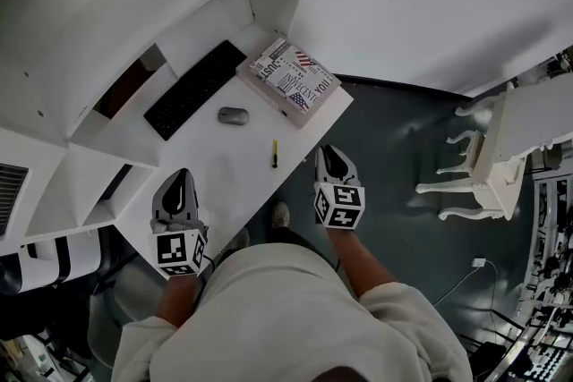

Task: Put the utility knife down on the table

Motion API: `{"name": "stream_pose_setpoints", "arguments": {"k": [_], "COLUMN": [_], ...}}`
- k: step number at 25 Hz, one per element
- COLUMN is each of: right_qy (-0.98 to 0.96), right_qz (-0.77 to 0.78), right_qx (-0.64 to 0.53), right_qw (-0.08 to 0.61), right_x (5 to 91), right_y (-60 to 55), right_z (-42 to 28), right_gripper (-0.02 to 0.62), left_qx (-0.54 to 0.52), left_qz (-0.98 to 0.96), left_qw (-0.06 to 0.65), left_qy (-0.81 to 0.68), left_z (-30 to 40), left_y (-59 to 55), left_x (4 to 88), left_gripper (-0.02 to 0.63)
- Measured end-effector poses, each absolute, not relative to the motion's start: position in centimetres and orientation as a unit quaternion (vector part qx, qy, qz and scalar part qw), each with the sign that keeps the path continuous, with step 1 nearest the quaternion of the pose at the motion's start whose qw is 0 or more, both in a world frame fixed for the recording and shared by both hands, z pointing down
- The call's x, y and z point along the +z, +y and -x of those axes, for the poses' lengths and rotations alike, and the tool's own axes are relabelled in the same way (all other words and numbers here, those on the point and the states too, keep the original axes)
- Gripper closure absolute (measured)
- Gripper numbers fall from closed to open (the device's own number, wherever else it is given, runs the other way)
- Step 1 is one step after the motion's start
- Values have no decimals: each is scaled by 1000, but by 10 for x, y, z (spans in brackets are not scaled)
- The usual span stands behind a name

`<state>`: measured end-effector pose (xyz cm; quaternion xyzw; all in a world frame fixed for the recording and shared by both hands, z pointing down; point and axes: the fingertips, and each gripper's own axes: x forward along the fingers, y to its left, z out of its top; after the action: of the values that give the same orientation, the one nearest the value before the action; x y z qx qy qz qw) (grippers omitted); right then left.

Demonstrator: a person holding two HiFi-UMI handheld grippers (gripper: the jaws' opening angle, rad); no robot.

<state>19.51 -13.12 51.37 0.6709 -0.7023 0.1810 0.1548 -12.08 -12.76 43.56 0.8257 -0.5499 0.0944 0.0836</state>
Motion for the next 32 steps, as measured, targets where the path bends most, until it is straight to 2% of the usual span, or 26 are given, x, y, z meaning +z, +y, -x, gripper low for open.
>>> {"name": "stream_pose_setpoints", "arguments": {"k": [18, 32], "right_qy": [-691, -691], "right_qz": [-712, -720], "right_qx": [67, 3], "right_qw": [106, 73], "right_x": [433, 391], "right_y": [-79, -50], "right_z": [-205, -207], "right_gripper": [589, 592], "left_qx": [83, 83], "left_qz": [-845, -853], "left_qw": [80, 76], "left_qy": [-522, -510], "left_z": [111, 106], "left_y": [-116, -117], "left_x": [425, 420], "left_gripper": [606, 604]}}
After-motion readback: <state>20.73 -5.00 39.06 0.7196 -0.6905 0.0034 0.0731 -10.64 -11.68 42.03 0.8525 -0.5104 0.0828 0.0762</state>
